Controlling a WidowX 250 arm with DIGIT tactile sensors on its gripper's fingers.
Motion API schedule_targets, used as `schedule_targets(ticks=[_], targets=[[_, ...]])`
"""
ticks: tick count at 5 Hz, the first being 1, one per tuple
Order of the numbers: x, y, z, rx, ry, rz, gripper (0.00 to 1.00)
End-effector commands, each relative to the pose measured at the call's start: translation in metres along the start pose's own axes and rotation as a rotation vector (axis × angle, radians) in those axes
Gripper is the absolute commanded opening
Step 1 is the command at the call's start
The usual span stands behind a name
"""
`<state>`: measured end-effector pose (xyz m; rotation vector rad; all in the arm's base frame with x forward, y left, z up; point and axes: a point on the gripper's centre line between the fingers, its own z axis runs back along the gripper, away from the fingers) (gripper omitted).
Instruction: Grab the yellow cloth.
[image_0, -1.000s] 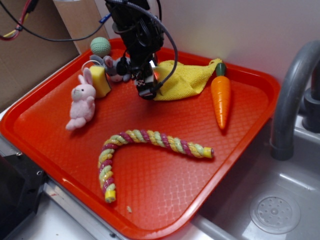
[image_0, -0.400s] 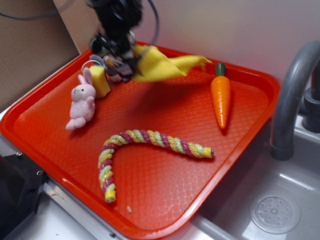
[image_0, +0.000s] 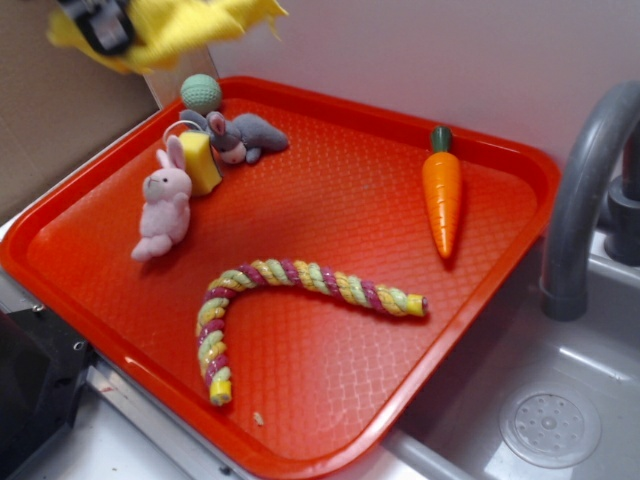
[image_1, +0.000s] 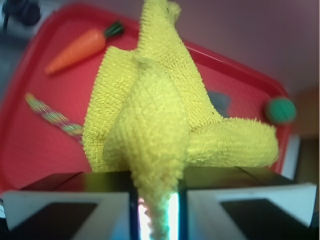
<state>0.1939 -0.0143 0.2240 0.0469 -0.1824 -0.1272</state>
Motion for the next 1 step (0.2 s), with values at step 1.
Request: schedule_targets(ticks=[1], targets=[[0.0191, -0.0242, 0.0299, 0.015, 0.002, 0.060, 0.00]])
